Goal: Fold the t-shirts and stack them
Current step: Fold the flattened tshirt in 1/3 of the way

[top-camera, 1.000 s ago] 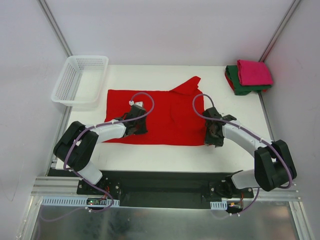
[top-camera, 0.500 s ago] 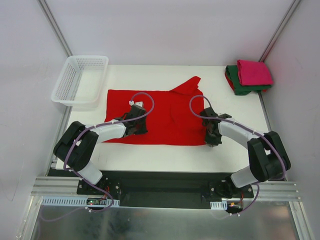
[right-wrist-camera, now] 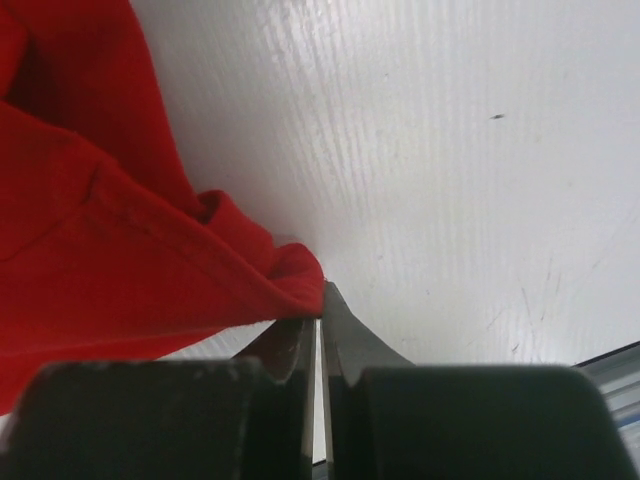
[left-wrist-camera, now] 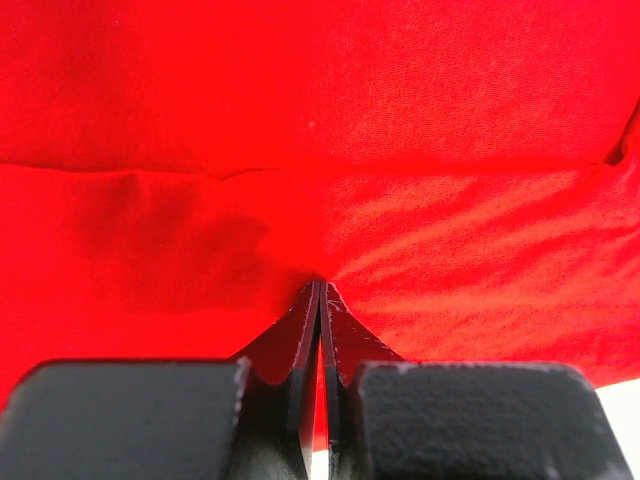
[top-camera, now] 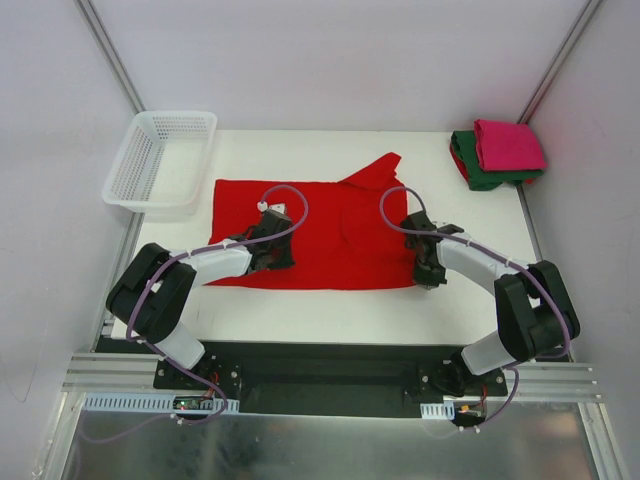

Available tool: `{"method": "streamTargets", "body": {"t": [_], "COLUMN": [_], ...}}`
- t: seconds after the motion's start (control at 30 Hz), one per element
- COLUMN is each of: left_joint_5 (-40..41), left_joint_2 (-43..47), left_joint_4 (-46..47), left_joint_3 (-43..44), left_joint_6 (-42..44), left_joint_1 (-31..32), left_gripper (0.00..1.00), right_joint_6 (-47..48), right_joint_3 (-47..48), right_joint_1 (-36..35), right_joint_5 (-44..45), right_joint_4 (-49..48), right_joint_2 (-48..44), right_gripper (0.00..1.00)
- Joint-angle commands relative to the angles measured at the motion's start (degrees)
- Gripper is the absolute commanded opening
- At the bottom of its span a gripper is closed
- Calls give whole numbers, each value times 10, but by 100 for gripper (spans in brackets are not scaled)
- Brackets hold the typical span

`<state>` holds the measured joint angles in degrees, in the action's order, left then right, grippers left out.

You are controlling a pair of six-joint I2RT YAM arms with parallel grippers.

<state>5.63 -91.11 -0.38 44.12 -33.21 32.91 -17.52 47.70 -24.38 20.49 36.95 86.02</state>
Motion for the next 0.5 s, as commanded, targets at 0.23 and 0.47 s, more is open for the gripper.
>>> {"method": "streamTargets", "body": {"t": [0.23,0.47], "left_joint_5": [39,40], "left_joint_2": [1,4], "left_joint_4": [-96,-99], "left_joint_3": [-23,-22], "left_joint_6": [20,21], "left_joint_1": [-7,-7], "left_gripper": [0,0], "right_joint_6": [20,25], "right_joint_3": [68,98], "right_joint_1": [11,12], "right_joint_5": [103,148], "right_joint_4": [75,112], "right_joint_2": [-8,3], "right_gripper": [1,1]}}
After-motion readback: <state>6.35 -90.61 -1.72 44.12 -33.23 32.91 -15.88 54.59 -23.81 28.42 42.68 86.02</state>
